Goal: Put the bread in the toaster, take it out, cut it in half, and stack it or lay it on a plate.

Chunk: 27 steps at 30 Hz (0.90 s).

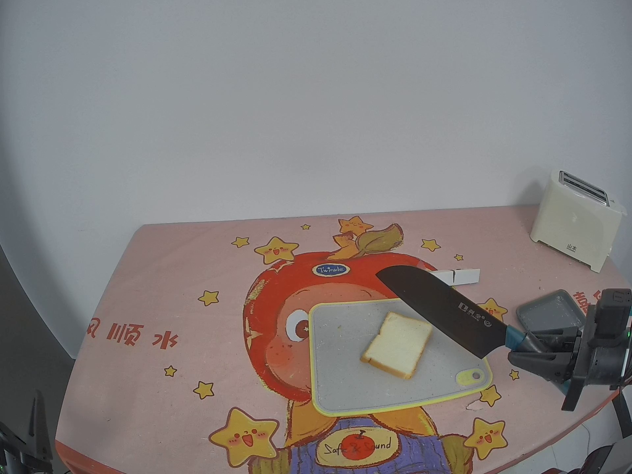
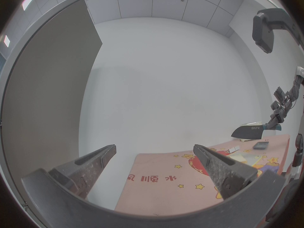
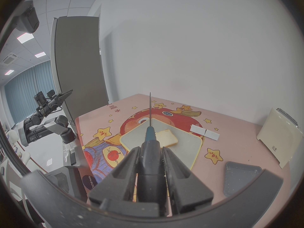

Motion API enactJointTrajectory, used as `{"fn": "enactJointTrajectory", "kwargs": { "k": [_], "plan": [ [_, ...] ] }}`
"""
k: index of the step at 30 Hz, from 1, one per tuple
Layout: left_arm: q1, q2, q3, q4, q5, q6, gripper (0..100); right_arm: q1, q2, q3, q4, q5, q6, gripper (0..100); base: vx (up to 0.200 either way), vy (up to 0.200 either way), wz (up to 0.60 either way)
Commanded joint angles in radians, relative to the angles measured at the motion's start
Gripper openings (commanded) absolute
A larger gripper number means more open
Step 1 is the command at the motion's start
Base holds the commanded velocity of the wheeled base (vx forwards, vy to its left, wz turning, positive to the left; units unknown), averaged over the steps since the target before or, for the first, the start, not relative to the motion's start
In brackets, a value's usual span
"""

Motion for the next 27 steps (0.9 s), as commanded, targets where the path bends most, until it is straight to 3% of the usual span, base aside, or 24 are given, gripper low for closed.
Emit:
{"fn": "enactJointTrajectory", "kwargs": {
  "k": [1, 3, 5, 7, 9, 10, 11, 14, 15, 17, 19, 22, 23, 25, 27],
  "plan": [
    [0.001, 0.077, -0.123, 0.024, -0.126, 0.028, 100, -0.003, 0.006, -0.002, 0.001, 0.0, -0.001, 0, 0.0, 0.0, 0.0],
    [0.006, 0.257, -0.255, -0.01, -0.189, 0.041, 100, -0.003, 0.008, -0.002, 0.004, -0.002, -0.002, 0, 0.0, 0.0, 0.0],
    [0.008, 0.357, -0.328, -0.055, -0.204, 0.043, 100, -0.003, 0.006, -0.002, 0.004, 0.0, -0.002, 0, 0.0, 0.0, 0.0],
    [0.006, 0.567, -0.466, -0.188, -0.244, 0.049, 100, -0.003, 0.003, 0.0, 0.008, 0.0, -0.004, 0, 0.0, 0.0, 0.0],
    [0.004, 0.754, -0.566, -0.319, -0.327, 0.066, 100, -0.003, 0.002, 0.0, 0.01, 0.0, -0.004, 0, 0.0, 0.0, 0.0],
    [0.004, 0.754, -0.566, -0.319, -0.327, 0.066, 100, -0.003, 0.002, 0.0, 0.01, 0.0, -0.004, 0, 0.0, 0.0, 0.0],
    [0.003, 0.881, -0.614, -0.389, -0.418, 0.117, 100, -0.006, 0.005, 0.0, 0.01, 0.0, -0.004, 0, 0.0, 0.0, 0.0],
    [0.001, 0.998, -0.615, -0.398, -0.513, 0.205, 100, -0.01, 0.011, 0.0, 0.01, 0.0, -0.004, 0, 0.0, 0.0, 0.0],
    [0.001, 1.042, -0.611, -0.398, -0.54, 0.221, 100, -0.01, 0.015, 0.001, 0.01, 0.0, -0.004, 0, 0.0, 0.0, 0.0],
    [0.001, 1.113, -0.618, -0.403, -0.565, 0.222, 100, -0.01, 0.025, 0.004, 0.01, -0.002, -0.004, 0, 0.0, 0.0, 0.0],
    [-0.008, 1.174, -0.64, -0.411, -0.576, 0.216, 100, -0.01, 0.028, 0.004, 0.01, -0.002, -0.004, 0, 0.0, 0.0, 0.0],
    [-0.071, 1.252, -0.666, -0.457, -0.566, 0.186, 100, -0.01, 0.029, 0.006, 0.01, 0.0, -0.004, 0, 0.0, 0.0, 0.0],
    [-0.229, 1.367, -0.697, -0.599, -0.513, 0.107, 100, -0.01, 0.042, 0.006, 0.01, -0.002, -0.004, 0, 0.0, 0.0, 0.0],
    [-0.367, 1.456, -0.716, -0.731, -0.392, 0.057, 100, -0.012, 0.049, 0.007, 0.01, -0.002, -0.004, 0, 0.0, 0.0, 0.0],
    [-0.46, 1.538, -0.712, -0.825, -0.266, 0.001, 100, -0.012, 0.049, 0.012, 0.011, -0.005, -0.002, 0, 0.0, 0.0, 0.0]
  ]
}}
